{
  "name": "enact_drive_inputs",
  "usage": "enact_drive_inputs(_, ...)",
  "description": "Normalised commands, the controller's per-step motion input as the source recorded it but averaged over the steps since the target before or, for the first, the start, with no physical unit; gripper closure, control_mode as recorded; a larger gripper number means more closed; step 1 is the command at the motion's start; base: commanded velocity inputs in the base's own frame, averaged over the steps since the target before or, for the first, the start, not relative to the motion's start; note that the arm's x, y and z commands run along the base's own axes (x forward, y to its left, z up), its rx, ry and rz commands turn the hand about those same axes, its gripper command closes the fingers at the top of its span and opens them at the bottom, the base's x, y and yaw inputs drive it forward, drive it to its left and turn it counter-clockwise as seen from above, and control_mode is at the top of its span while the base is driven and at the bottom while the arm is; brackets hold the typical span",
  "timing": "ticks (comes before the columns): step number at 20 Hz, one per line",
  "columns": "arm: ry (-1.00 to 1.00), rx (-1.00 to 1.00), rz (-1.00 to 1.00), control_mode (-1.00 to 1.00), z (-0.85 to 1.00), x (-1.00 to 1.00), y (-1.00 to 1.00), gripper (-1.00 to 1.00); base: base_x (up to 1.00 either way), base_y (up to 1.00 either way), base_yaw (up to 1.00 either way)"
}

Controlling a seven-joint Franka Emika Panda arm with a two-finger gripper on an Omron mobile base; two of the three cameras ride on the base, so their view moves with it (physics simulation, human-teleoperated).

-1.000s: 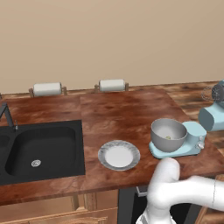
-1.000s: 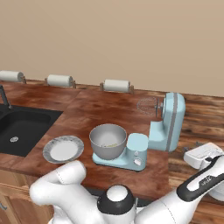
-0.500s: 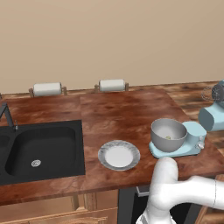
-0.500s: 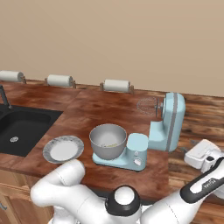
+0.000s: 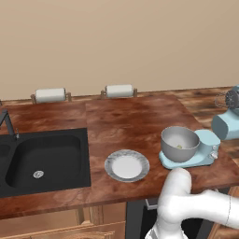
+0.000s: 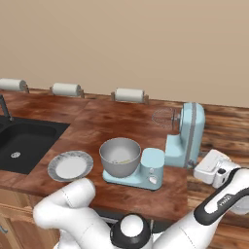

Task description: Add butter and sugar cubes to the stand mixer bowl and then turn on the stand mixer to begin making frosting.

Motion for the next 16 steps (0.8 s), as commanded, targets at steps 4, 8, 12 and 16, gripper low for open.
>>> enact_drive_inputs(4,0.00,-0.06,-0.02,-1.00,0.49,-0.02,0.84,-1.00,0.00,0.00,0.00)
enact_drive_inputs(8,0.00,-0.09,-0.06,-1.00,0.56,-0.06,0.88,-1.00,0.00,0.00,0.00)
enact_drive_inputs(12,0.00,-0.11,-0.07,-1.00,0.44,-0.06,0.90,-1.00,0.00,0.00,0.00)
enact_drive_inputs(16,0.01,-0.14,-0.07,-1.00,0.13,-0.01,0.87,-1.00,0.00,0.00,0.00)
